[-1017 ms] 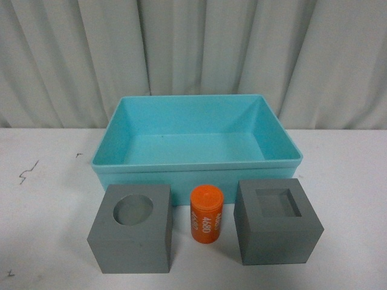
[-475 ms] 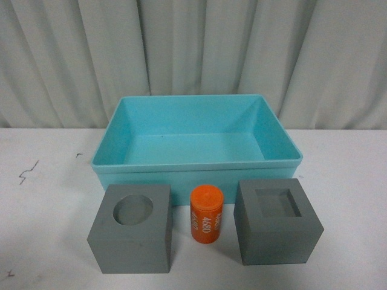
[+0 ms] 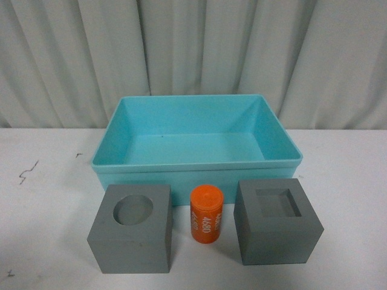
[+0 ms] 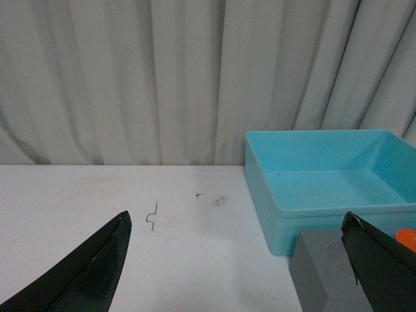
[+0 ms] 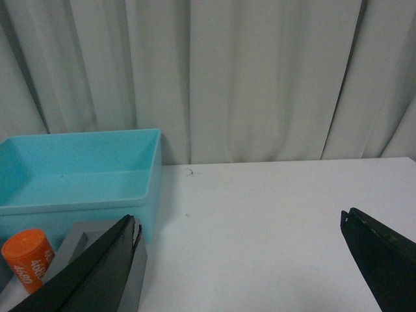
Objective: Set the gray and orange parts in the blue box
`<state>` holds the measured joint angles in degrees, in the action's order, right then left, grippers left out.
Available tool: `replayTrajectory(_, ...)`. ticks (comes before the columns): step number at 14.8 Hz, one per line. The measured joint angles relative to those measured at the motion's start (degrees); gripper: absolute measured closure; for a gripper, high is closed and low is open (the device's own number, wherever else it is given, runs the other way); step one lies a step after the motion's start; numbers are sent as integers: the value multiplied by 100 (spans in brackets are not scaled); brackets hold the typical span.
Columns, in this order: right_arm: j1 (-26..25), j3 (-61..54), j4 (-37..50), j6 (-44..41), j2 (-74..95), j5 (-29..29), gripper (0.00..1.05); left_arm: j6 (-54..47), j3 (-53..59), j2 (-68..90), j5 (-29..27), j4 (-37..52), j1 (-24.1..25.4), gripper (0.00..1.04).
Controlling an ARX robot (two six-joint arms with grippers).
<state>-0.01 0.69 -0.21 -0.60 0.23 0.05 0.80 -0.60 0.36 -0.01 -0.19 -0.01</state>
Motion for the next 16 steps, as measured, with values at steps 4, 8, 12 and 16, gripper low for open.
replayTrajectory(4,0,0,0,0,0,-2,6,0,0,0,0,0,0,7)
replayTrajectory(8,0,0,0,-2,0,-2,6,0,0,0,0,0,0,7)
replayTrajectory(12,0,0,0,0,0,-2,6,0,0,0,0,0,0,7)
replayTrajectory(16,0,0,0,0,0,-2,6,0,0,0,0,0,0,7)
